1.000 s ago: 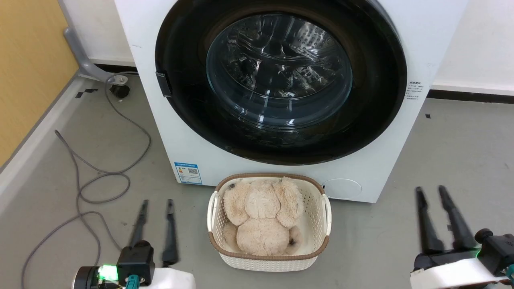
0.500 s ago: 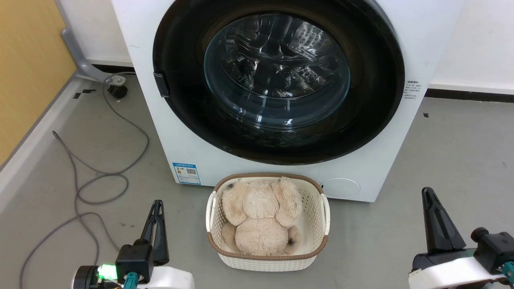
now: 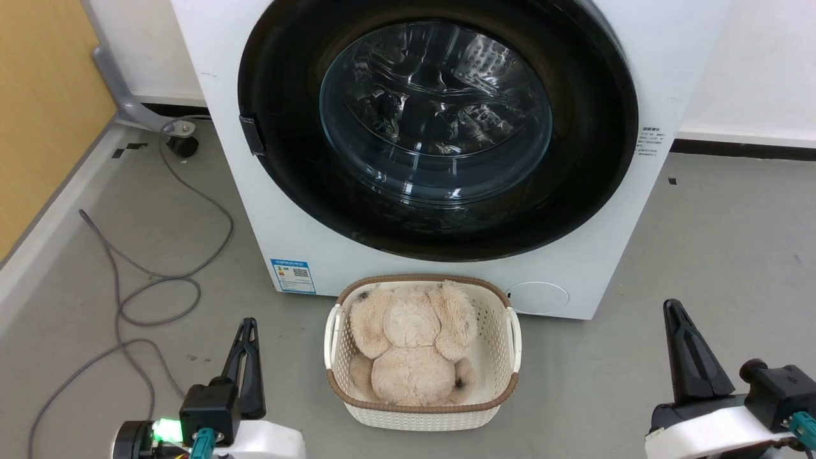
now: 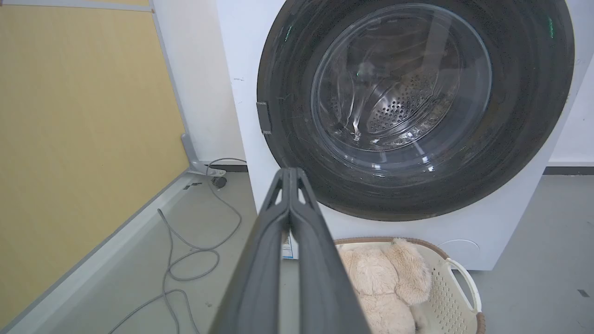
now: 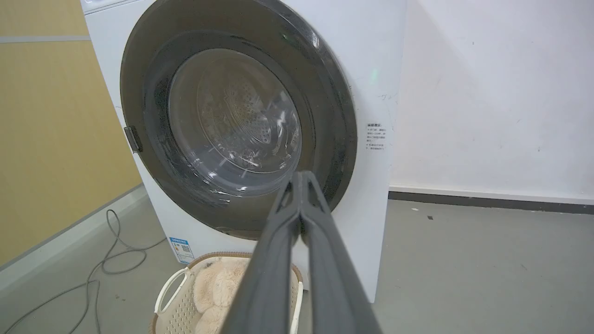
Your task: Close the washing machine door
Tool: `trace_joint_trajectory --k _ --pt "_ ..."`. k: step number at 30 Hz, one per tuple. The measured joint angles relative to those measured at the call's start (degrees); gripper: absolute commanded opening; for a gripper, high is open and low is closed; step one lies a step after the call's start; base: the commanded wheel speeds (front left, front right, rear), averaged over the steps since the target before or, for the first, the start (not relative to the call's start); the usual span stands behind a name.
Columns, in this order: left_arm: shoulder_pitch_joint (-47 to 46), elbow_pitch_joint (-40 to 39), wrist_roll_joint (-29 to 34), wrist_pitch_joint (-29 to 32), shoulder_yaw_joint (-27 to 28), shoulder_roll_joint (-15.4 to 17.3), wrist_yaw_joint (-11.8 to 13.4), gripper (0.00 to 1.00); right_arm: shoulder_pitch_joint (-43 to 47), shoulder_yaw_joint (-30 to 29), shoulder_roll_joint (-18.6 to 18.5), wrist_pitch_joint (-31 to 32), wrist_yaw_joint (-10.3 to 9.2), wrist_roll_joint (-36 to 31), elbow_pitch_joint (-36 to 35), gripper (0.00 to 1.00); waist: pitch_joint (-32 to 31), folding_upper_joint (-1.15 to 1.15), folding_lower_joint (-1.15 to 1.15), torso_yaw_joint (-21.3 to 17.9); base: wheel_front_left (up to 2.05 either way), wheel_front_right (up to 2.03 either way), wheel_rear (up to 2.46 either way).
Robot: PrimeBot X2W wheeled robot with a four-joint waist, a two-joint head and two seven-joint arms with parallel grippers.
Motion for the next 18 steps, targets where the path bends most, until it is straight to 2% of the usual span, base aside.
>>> trace_joint_trajectory --k 18 --pt "-0.1 -0.6 0.1 2.2 1.0 -0.1 -1.8 0.0 0.0 0.5 0.0 2.1 0.0 -1.6 -0.2 0.0 0.1 0.0 0.0 -0.5 0.0 0.0 0.0"
